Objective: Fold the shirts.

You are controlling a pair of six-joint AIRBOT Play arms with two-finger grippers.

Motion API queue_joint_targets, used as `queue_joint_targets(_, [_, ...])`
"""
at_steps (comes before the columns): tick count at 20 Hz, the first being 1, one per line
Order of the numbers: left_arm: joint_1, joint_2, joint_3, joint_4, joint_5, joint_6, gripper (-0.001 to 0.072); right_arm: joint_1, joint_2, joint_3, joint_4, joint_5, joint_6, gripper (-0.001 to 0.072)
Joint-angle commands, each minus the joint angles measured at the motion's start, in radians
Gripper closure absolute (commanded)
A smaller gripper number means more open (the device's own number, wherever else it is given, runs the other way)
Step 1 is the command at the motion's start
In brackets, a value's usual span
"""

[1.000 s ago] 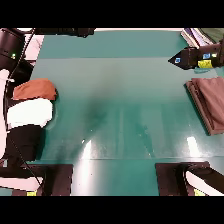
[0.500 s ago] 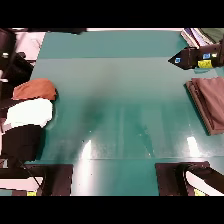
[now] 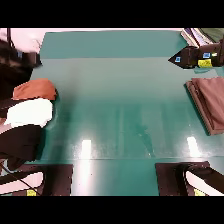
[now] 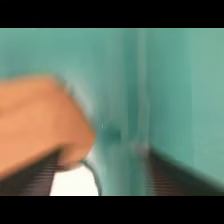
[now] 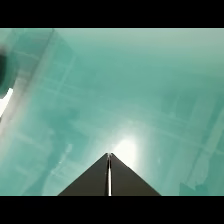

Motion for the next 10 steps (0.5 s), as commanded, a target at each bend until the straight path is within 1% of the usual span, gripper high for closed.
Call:
queue_joint_targets(1, [0.087,0.010,-0.283,0.031,0.188,-0.038,-0.0011,0.001,0.000,-0.002,0.000,-0.005,0.000,0.0689])
queue_joint_targets(2, [0.090,0.008,-0.344,0.037,0.261,-0.045,-0.0011,0.001,0.000,-0.002,0.000,-0.005,0.000,0.0689])
queue_joint_targets(3, [0.089,-0.004,-0.393,0.062,0.321,-0.074,-0.0011,0.001,0.000,-0.002,0.001,-0.005,0.000,0.0690])
queue_joint_targets(4, [0.089,-0.022,-0.421,0.074,0.349,-0.098,-0.0011,0.001,-0.003,-0.002,0.001,-0.005,0.000,0.0690])
queue_joint_targets(5, [0.089,-0.054,-0.433,0.084,0.355,-0.113,-0.0011,0.001,-0.006,-0.002,0.001,-0.005,0.000,0.0690])
queue_joint_targets(7, [0.089,-0.105,-0.432,0.081,0.351,-0.115,-0.0010,0.001,-0.012,-0.002,0.004,-0.005,0.000,0.0689])
queue_joint_targets(8, [0.089,-0.108,-0.432,0.080,0.351,-0.139,0.0085,0.001,-0.015,-0.002,0.007,-0.005,0.000,0.0690])
queue_joint_targets(9, [0.089,-0.104,-0.426,0.080,0.352,-0.153,0.0245,0.001,-0.015,-0.002,0.007,-0.006,0.000,0.0690])
queue_joint_targets(10, [0.089,-0.097,-0.410,0.080,0.349,-0.157,0.0370,0.001,-0.015,-0.002,0.008,-0.010,0.000,0.0690])
